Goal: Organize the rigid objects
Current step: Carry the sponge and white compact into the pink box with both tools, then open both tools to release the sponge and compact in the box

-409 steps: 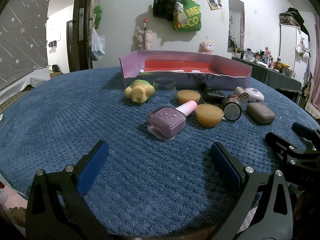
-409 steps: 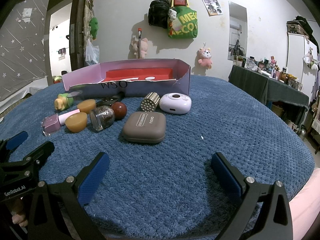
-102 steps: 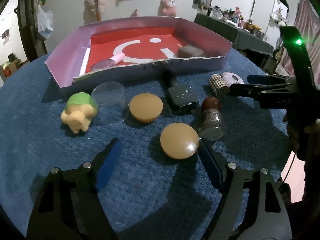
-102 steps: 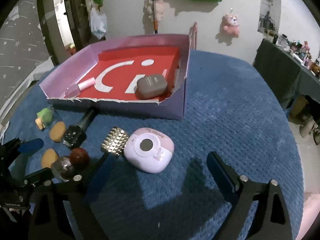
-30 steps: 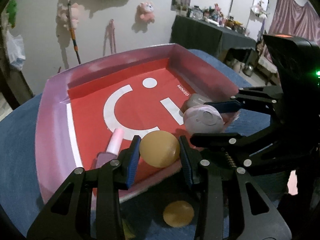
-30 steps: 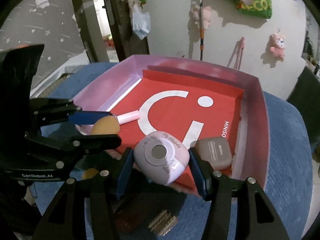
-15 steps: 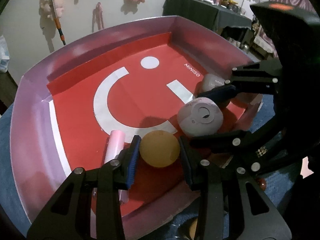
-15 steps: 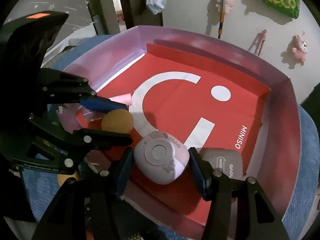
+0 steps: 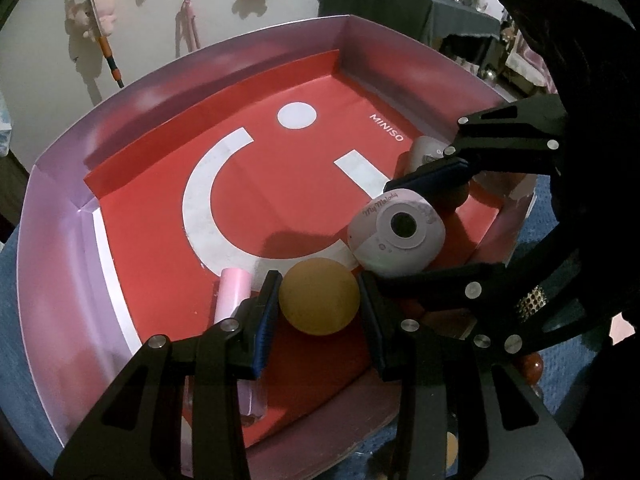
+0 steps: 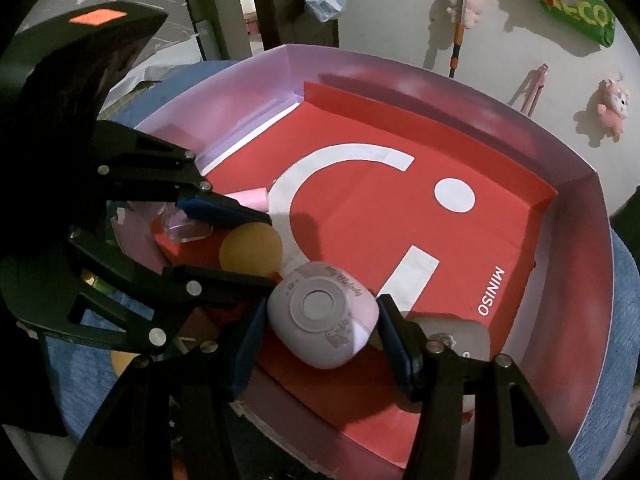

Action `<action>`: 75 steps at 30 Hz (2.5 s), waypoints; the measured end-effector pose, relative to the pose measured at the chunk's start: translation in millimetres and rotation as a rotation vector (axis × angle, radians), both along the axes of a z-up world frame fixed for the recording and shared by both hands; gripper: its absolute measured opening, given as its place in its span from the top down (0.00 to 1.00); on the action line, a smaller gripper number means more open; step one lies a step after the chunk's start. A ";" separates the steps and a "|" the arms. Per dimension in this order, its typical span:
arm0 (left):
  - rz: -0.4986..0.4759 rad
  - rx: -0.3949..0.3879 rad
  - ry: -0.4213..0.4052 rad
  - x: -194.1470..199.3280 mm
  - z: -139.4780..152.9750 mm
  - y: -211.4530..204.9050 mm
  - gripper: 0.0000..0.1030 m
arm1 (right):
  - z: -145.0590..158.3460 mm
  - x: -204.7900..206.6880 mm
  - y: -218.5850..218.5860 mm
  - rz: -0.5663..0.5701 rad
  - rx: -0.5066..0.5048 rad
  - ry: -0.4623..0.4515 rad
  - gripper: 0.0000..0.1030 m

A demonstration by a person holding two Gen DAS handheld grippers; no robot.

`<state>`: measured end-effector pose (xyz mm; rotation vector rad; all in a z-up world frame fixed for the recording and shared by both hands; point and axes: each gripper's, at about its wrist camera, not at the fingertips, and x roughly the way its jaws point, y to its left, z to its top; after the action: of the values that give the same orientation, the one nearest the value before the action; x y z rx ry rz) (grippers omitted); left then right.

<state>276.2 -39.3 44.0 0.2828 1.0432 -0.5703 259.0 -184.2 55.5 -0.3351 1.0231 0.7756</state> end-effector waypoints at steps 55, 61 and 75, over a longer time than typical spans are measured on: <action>0.052 0.012 -0.035 -3.9 9.4 7.8 0.38 | 2.2 3.7 12.0 0.009 -0.051 -0.001 0.28; 0.082 0.004 -0.065 -15.5 20.5 13.3 0.36 | 18.7 -7.8 4.2 -0.018 -0.026 -0.033 0.23; 0.226 -0.120 -0.271 -92.9 73.0 38.3 0.19 | 86.1 -73.6 -41.2 -0.209 0.126 -0.185 0.01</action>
<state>183.3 -1.0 117.1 0.1288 0.7628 -0.3763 185.4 -225.4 141.6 -0.1841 0.8165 0.6051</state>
